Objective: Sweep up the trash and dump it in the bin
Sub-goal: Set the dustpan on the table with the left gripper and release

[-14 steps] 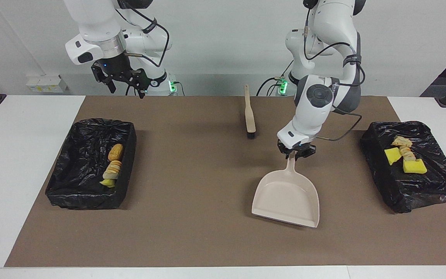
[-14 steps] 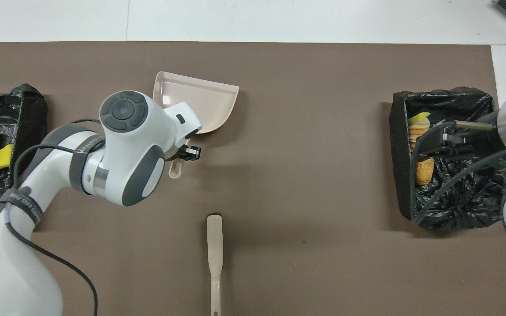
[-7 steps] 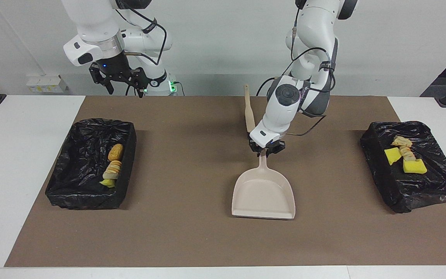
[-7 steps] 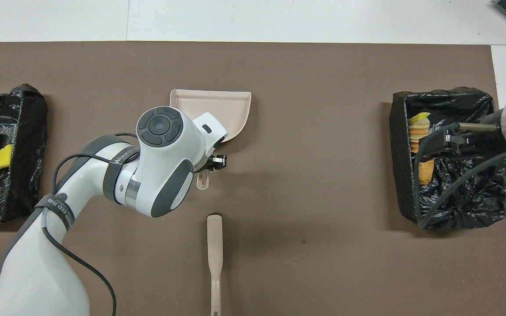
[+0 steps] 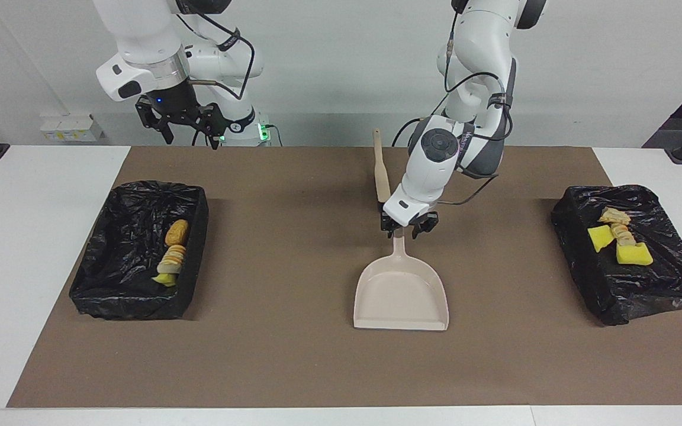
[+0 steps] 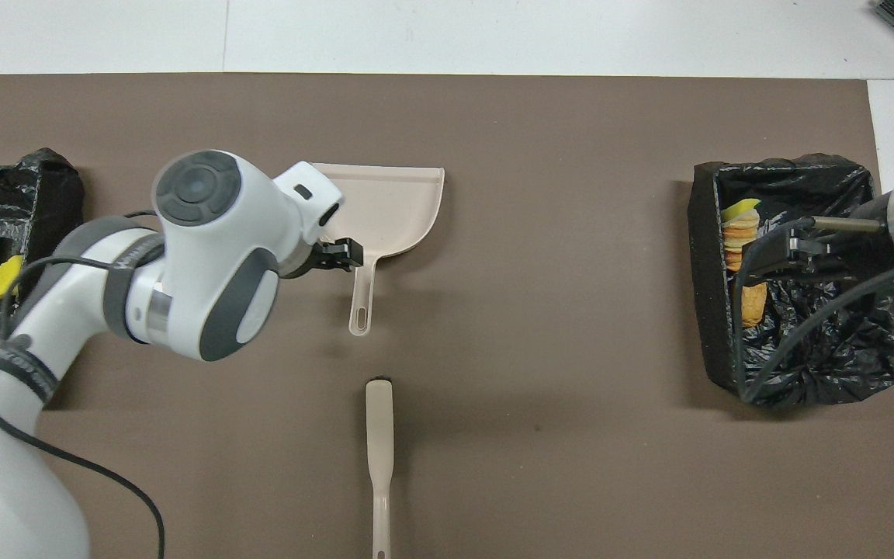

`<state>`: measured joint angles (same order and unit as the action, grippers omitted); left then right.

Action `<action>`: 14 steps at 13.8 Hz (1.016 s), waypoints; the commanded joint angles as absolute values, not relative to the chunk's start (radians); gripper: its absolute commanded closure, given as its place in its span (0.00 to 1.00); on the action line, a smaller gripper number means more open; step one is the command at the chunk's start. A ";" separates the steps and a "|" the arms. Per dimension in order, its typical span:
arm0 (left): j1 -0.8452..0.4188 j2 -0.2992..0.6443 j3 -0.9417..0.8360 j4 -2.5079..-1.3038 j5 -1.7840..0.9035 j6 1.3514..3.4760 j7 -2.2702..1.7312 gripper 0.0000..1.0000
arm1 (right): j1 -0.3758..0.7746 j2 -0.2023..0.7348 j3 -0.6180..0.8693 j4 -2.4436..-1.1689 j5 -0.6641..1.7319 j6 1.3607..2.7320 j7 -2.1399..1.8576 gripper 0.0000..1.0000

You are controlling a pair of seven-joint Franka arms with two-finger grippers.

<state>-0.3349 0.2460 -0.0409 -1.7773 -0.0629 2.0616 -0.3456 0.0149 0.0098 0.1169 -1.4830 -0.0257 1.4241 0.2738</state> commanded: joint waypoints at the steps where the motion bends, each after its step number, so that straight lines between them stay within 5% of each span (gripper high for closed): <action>1: -0.218 0.233 -0.046 -1.662 -0.063 1.965 -0.229 0.00 | 0.005 0.011 0.112 -1.483 -0.018 1.436 0.239 0.00; 8: -0.055 0.095 -0.035 -1.629 -0.045 1.729 0.029 0.00 | 0.006 0.009 0.112 -1.485 -0.018 1.436 0.239 0.00; 14: -0.057 0.103 -0.028 -1.514 -0.001 1.529 0.074 0.00 | 0.006 0.011 0.112 -1.485 -0.018 1.436 0.239 0.00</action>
